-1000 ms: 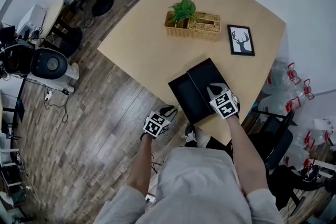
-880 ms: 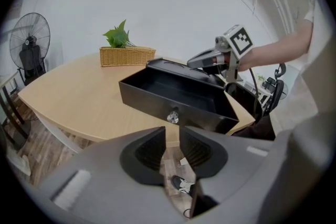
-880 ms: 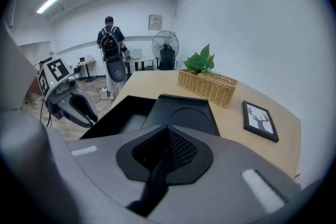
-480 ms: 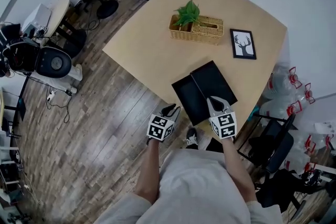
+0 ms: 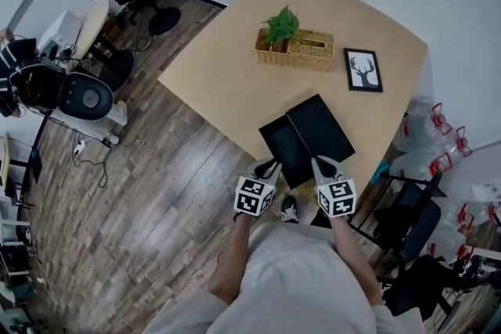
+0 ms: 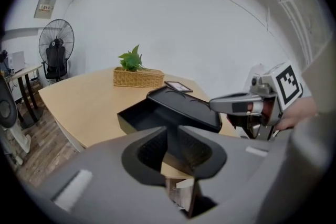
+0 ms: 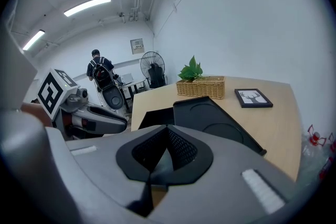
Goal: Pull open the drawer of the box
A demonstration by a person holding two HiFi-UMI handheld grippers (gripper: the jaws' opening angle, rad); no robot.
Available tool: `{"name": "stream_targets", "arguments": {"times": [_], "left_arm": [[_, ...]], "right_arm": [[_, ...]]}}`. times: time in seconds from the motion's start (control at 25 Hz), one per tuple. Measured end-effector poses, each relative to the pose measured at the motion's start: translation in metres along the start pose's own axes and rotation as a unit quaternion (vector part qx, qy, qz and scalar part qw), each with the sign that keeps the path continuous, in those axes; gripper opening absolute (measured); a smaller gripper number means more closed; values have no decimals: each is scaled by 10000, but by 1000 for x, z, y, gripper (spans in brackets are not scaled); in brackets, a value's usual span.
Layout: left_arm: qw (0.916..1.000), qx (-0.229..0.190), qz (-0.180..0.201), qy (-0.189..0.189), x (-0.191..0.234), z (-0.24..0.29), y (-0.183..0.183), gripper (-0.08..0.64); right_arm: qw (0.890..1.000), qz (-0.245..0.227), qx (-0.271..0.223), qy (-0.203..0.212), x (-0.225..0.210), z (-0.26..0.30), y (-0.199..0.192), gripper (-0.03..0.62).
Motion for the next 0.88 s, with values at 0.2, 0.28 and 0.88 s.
{"name": "stream_targets", "arguments": {"times": [0.2, 0.28, 0.88], "left_arm": [[9998, -74, -147, 106, 2, -5, -5, 81], [9997, -99, -173, 125, 2, -7, -6, 63], [9990, -352, -190, 178, 2, -18, 7, 54]], "right_arm": [[10000, -57, 38, 61, 5, -5, -8, 2], [9999, -76, 62, 80, 6, -6, -11, 2], [9999, -114, 91, -44, 4, -11, -18, 2]]}}
Point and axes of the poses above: the fingertips, and each gripper's own axes: z forward along the fingers, x to its left, y out of its top, the point moved 2 cm from there along -z, backward along the fingers, and after that the axes turned 5 degrees about z, right-handed, at the moved point
